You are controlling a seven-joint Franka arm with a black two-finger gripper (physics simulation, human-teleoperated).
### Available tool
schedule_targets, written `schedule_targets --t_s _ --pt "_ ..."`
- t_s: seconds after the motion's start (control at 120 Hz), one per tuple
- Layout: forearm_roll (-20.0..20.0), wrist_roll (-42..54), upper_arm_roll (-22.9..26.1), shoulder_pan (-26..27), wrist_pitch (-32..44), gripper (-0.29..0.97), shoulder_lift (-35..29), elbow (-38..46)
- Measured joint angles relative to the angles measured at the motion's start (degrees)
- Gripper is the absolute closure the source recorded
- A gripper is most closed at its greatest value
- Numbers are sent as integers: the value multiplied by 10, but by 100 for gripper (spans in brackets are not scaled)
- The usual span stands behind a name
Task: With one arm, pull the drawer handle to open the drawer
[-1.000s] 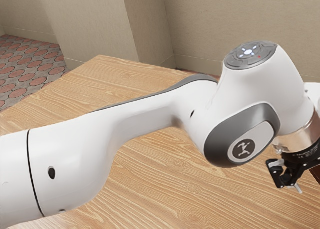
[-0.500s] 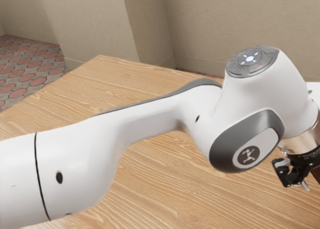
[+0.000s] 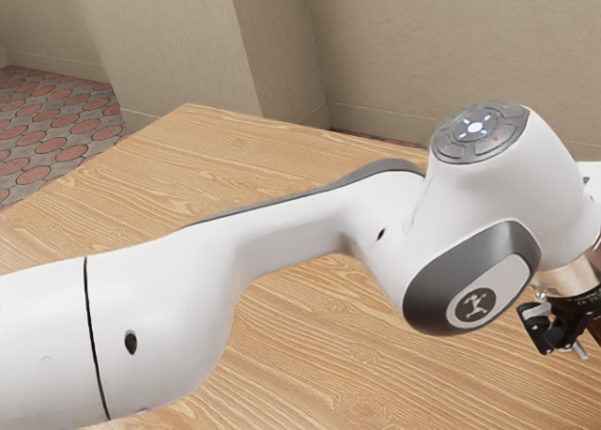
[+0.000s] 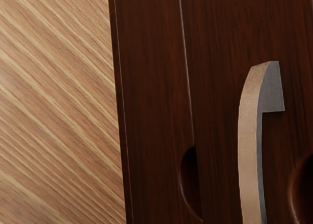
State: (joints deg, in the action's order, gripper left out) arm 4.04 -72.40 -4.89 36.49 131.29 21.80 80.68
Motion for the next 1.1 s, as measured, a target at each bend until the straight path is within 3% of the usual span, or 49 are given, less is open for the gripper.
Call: schedule_targets --t_s 0.3,0.667,1.1 --pt "0 -3 -1 0 9 0 6 1" --pt "-1 -6 -7 1 9 24 3 3" --pt "-1 -8 -14 -2 -1 29 -44 61"
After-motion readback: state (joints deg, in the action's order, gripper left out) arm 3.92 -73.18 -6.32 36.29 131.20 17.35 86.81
